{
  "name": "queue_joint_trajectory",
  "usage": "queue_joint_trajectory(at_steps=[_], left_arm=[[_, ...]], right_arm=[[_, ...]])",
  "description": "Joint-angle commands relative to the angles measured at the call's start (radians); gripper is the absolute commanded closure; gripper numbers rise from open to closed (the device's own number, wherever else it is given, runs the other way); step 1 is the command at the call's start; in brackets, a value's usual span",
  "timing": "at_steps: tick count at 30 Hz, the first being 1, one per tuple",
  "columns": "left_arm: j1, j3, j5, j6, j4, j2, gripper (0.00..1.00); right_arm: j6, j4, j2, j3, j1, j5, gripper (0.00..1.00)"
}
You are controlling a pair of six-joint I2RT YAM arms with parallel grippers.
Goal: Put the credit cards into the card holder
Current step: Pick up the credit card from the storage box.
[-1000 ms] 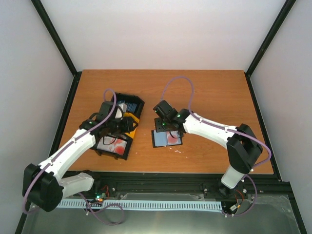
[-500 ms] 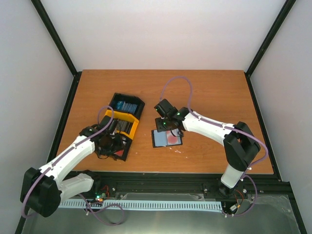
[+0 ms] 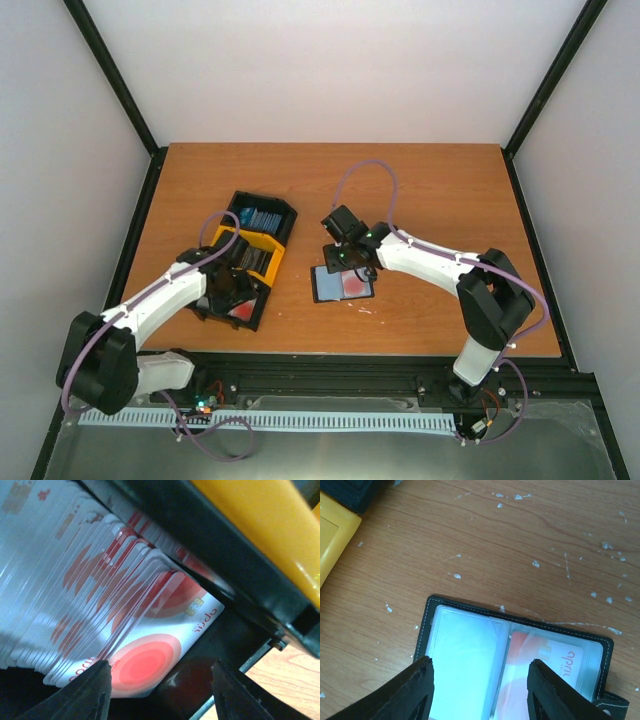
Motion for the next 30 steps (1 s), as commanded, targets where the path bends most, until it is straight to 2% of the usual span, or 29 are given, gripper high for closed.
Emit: queue_joint_trajectory(at_steps=[1, 19, 23, 26, 30], left_arm=[[0.006, 0.033, -0.031, -0.013, -0.003, 0.042, 0.41], [0.006, 0.001, -0.001, 0.004, 0.071, 0.128, 0.42], [0.006, 0.008, -0.003, 0.009, 0.059, 0.141, 0.47], [0.006, 0.013, -0.006, 0.010, 0.055, 0.152, 0.57], [0.006, 0.027, 0.018, 0.028, 0.057, 0.160, 0.60]], right_arm=[[-0.018, 0.011, -0.016, -0.011, -0.018, -0.004, 0.49], [-0.014, 0.045, -0.038, -0.054, -0.035, -0.018, 0.49], [-0.021, 0.052, -0.031, -0.049, -0.037, -0.025, 0.49], [-0.023, 0.057, -0.025, -0.047, -0.039, -0.029, 0.49], [-0.027, 0.061, -0.019, -0.047, -0.041, -0.032, 0.49]])
